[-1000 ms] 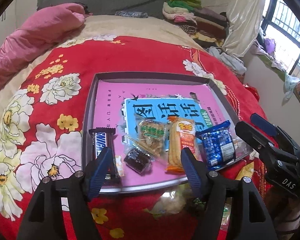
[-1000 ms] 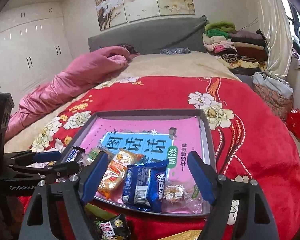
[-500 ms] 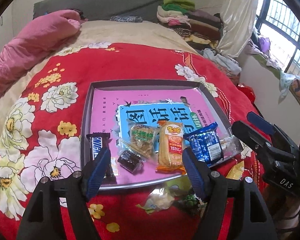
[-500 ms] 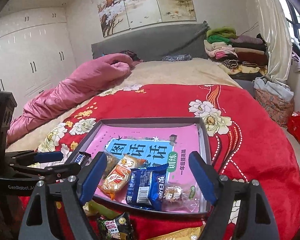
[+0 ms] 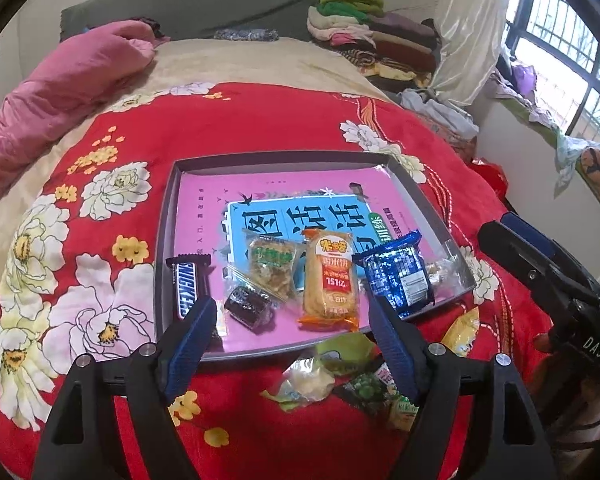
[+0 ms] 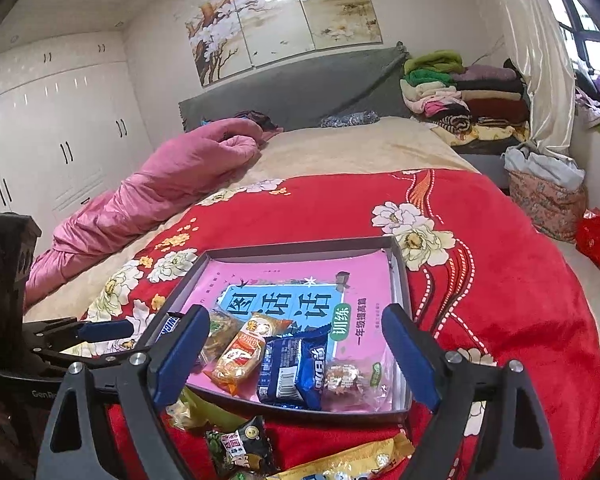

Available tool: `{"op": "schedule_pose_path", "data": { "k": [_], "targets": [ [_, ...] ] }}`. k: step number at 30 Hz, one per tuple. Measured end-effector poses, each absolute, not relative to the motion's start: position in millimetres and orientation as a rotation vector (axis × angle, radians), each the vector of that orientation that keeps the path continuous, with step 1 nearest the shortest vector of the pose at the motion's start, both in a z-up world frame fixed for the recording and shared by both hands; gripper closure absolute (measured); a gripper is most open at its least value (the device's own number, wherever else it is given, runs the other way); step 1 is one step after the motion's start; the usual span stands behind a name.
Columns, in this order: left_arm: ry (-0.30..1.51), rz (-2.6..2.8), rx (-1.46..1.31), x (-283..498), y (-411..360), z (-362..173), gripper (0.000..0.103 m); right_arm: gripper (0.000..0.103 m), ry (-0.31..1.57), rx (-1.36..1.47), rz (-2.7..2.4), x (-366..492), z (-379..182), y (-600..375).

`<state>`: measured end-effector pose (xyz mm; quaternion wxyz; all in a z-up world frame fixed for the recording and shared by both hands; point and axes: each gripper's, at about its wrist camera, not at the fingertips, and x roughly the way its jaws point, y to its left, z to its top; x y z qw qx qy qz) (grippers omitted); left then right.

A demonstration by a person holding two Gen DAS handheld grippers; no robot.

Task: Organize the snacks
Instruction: 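Withdraw both open tools from the tray toward the snacks on the bedspread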

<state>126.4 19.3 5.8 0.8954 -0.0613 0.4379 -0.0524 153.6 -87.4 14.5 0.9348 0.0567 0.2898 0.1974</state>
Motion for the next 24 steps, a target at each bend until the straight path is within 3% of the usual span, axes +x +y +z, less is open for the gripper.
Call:
{"op": "schedule_pose_path", "data": {
  "k": [24],
  "targets": [
    [0.927,-0.155,-0.091,96,13,9,0.023,0.013,0.666,0.152,0.276,108,10,-91]
  ]
}}
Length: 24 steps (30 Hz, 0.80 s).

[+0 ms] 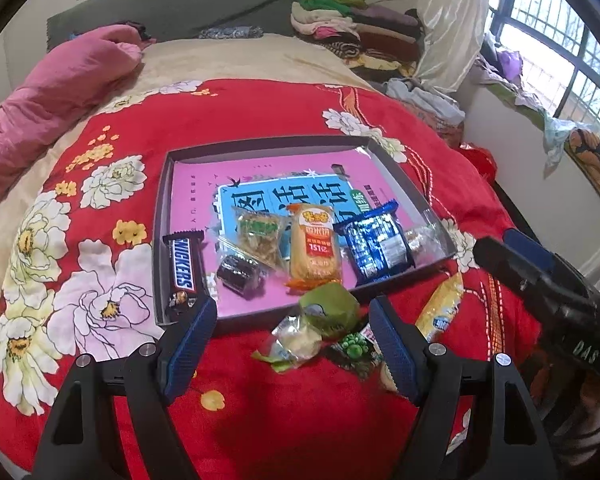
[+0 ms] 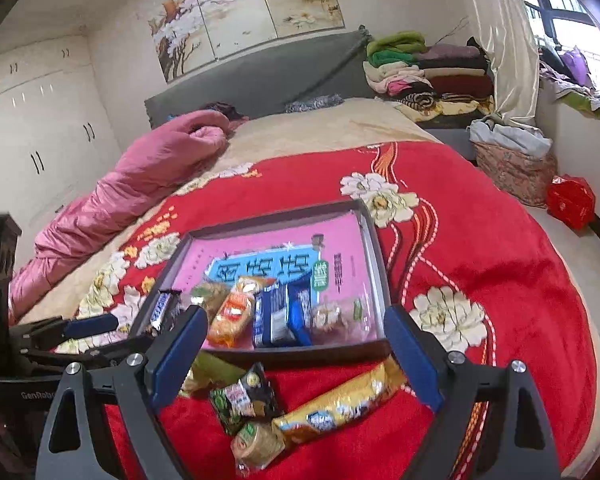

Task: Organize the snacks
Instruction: 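Withdraw both open tools from the tray toward the snacks on the bedspread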

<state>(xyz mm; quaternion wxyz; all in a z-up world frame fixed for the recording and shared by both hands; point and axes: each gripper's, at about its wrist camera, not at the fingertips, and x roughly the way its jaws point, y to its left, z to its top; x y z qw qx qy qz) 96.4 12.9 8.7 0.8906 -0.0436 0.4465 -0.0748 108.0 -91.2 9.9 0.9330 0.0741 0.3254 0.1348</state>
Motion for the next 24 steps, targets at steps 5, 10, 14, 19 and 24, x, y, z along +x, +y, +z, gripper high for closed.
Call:
{"op": "schedule_pose_path", "data": {
  "k": [5,10,14,19,24],
  "targets": [
    [0.933,-0.167,-0.080,91,10,8,0.023,0.013,0.673,0.120,0.295,94,9,-81],
    [0.934,-0.167,-0.071,83,9,7,0.023,0.013,0.697,0.140,0.300,86,5,-81],
    [0.936,-0.170,-0.066,78,9,6,0.023,0.013,0.731,0.146,0.276,77,-1,-83],
    [0.940,-0.173,-0.056,74,6,4,0.023,0.013,0.733,0.129,0.282,64,-2,-80],
    [0.942,-0.181,-0.037,71,3,3,0.023,0.013,0.745,0.127,0.289,58,-3,-78]
  ]
}}
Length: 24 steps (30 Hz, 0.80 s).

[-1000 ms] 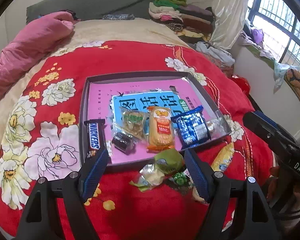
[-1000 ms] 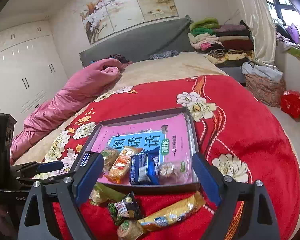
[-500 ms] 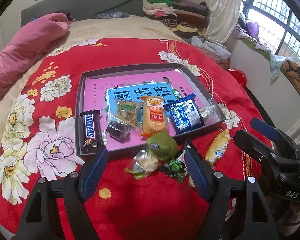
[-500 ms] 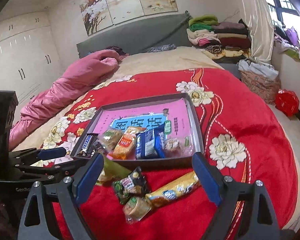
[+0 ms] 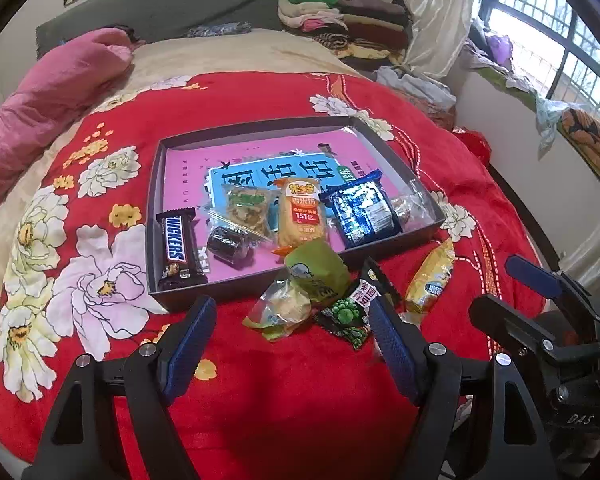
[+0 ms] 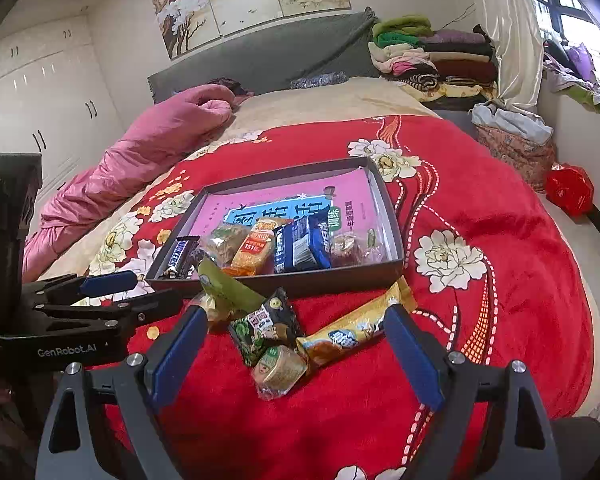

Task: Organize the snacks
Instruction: 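Withdraw both open tools from the tray toward the snacks on the bedspread, then grasp the green-and-clear snack pouch with left tool while right tool grasps the round pastry bag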

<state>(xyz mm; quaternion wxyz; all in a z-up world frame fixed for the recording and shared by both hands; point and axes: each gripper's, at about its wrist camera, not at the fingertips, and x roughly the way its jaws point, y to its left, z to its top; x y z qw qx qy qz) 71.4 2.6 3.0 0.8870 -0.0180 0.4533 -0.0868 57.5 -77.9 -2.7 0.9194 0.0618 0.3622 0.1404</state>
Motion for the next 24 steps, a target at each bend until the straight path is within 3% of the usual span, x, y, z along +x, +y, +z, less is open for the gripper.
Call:
{"op": "schedule_pose_path", "data": {
  "k": [24],
  "targets": [
    [1.007,-0.185,-0.012,66,6,-30,0.023,0.013,0.860,0.214,0.286,58,-29,-87]
  ]
}}
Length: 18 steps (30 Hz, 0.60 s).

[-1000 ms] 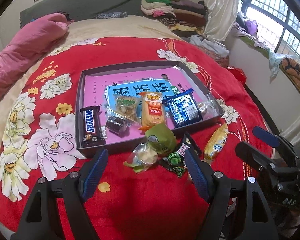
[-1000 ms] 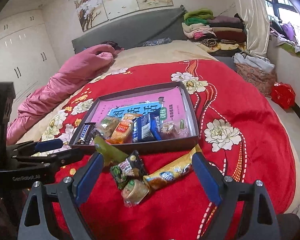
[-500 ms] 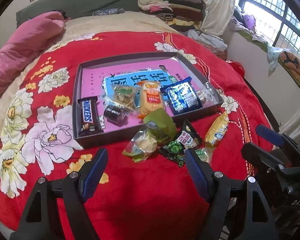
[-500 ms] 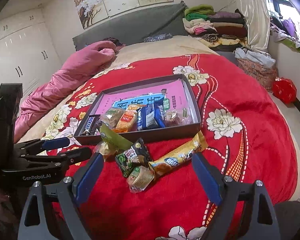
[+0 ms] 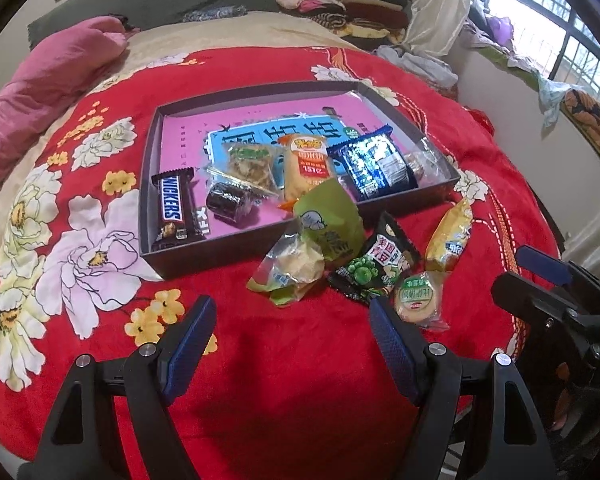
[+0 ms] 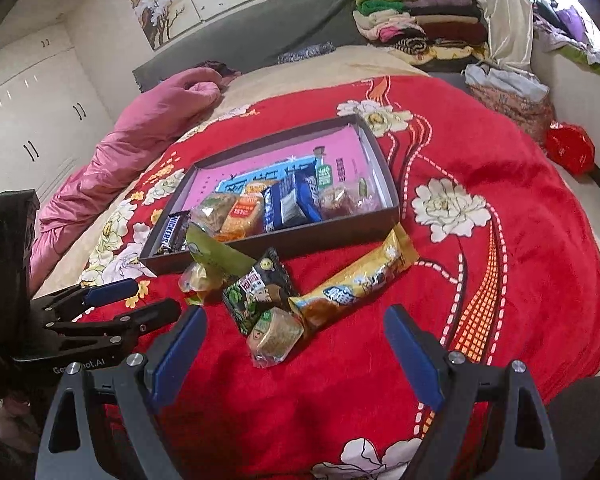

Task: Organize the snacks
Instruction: 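Grasp the green-and-clear snack pouch with left tool while right tool grasps the round pastry bag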

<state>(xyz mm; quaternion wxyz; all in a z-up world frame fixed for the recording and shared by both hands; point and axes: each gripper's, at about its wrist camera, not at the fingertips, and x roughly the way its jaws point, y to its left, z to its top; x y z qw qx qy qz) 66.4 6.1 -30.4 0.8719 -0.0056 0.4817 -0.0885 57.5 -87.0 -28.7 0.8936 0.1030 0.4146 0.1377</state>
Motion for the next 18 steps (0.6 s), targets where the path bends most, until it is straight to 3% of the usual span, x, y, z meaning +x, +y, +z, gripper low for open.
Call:
{"op": "schedule_pose_path", "data": {
  "k": [15,18],
  "targets": [
    [1.033,-0.179,0.003,88,11,-59,0.023,0.014,1.001,0.175,0.338,82,-77,-61],
    [1.031,-0.183,0.009,91,10,-61,0.023,0.021,0.996,0.137,0.335,85,-81,-54]
  ]
}}
